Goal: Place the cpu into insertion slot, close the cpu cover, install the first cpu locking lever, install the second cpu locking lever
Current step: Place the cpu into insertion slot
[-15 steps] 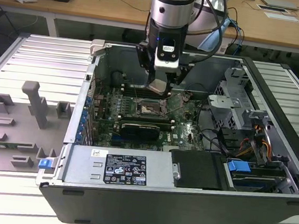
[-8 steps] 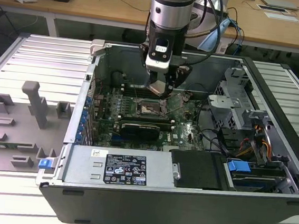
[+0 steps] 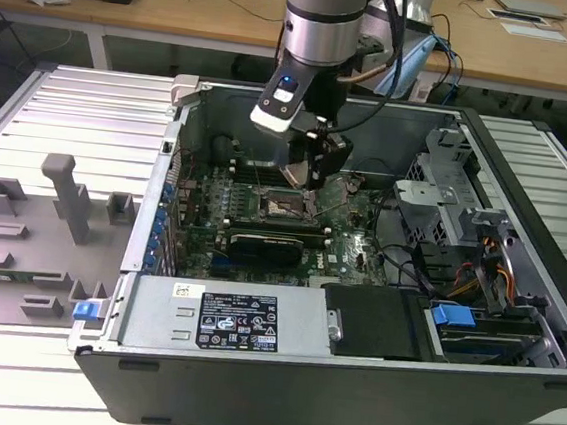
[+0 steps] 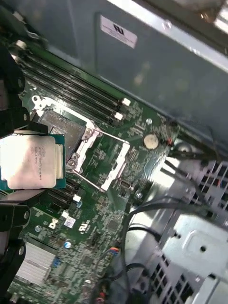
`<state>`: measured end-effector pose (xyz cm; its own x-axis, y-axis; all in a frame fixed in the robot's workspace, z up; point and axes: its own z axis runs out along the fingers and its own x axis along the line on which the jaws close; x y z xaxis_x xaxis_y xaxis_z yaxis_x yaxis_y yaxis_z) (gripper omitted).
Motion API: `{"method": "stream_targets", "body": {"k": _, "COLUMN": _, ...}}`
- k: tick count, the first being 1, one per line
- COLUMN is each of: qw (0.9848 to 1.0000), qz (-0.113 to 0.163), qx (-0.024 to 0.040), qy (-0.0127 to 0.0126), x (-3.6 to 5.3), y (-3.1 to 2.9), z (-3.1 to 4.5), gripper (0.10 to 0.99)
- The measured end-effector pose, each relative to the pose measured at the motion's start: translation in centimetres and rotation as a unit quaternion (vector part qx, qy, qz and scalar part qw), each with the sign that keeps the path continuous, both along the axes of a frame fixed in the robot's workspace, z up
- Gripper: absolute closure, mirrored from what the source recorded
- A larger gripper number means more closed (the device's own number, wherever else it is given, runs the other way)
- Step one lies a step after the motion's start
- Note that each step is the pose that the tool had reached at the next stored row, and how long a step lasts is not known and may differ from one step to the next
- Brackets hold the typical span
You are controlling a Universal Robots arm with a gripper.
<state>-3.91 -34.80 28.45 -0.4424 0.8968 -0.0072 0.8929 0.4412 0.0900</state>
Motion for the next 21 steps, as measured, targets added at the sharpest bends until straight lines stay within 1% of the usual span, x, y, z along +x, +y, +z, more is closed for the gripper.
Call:
{"method": "stream_targets", "body": {"k": 3, "qw": 0.9996, "qz": -0.027, "qx": 0.0000, "qy": 0.0000, "x": 0.00, "y": 0.00, "z": -0.24, "gripper": 0.545}}
{"method": "stream_targets", "body": {"k": 4, "qw": 0.9991, "qz": -0.041, "qx": 0.0000, "qy": 0.0000, "x": 0.00, "y": 0.00, "z": -0.36, "gripper": 0.545}}
{"method": "stream_targets", "body": {"k": 6, "qw": 0.9980, "qz": -0.063, "qx": 0.0000, "qy": 0.0000, "x": 0.00, "y": 0.00, "z": -0.55, "gripper": 0.545}}
{"method": "stream_targets", "body": {"k": 7, "qw": 0.9970, "qz": -0.077, "qx": 0.0000, "qy": 0.0000, "x": 0.00, "y": 0.00, "z": -0.68, "gripper": 0.545}}
{"method": "stream_targets", "body": {"k": 9, "qw": 0.9955, "qz": -0.095, "qx": 0.0000, "qy": 0.0000, "x": 0.00, "y": 0.00, "z": -0.83, "gripper": 0.545}}
{"method": "stream_targets", "body": {"k": 11, "qw": 0.9910, "qz": -0.134, "qx": -0.0001, "qy": 0.0000, "x": 0.00, "y": 0.00, "z": -1.15, "gripper": 0.545}}
{"method": "stream_targets", "body": {"k": 13, "qw": 0.9882, "qz": -0.153, "qx": 0.0000, "qy": 0.0000, "x": 0.00, "y": 0.00, "z": -1.31, "gripper": 0.545}}
{"method": "stream_targets", "body": {"k": 15, "qw": 0.9846, "qz": -0.175, "qx": 0.0000, "qy": 0.0000, "x": 0.00, "y": 0.00, "z": -1.50, "gripper": 0.545}}
{"method": "stream_targets", "body": {"k": 16, "qw": 0.9822, "qz": -0.188, "qx": 0.0000, "qy": 0.0000, "x": 0.00, "y": 0.00, "z": -1.61, "gripper": 0.545}}
{"method": "stream_targets", "body": {"k": 17, "qw": 0.9793, "qz": -0.203, "qx": 0.0000, "qy": 0.0000, "x": 0.00, "y": 0.00, "z": -1.75, "gripper": 0.545}}
{"method": "stream_targets", "body": {"k": 18, "qw": 0.9773, "qz": -0.212, "qx": 0.0000, "qy": 0.0000, "x": 0.00, "y": 0.00, "z": -1.84, "gripper": 0.545}}
{"method": "stream_targets", "body": {"k": 19, "qw": 0.9762, "qz": -0.217, "qx": 0.0001, "qy": 0.0000, "x": 0.00, "y": 0.01, "z": -1.92, "gripper": 0.545}}
{"method": "stream_targets", "body": {"k": 20, "qw": 0.9754, "qz": -0.220, "qx": -0.0001, "qy": 0.0001, "x": -0.01, "y": 0.05, "z": -2.00, "gripper": 0.545}}
{"method": "stream_targets", "body": {"k": 21, "qw": 0.9751, "qz": -0.222, "qx": -0.0001, "qy": 0.0001, "x": -0.01, "y": 0.11, "z": -2.08, "gripper": 0.545}}
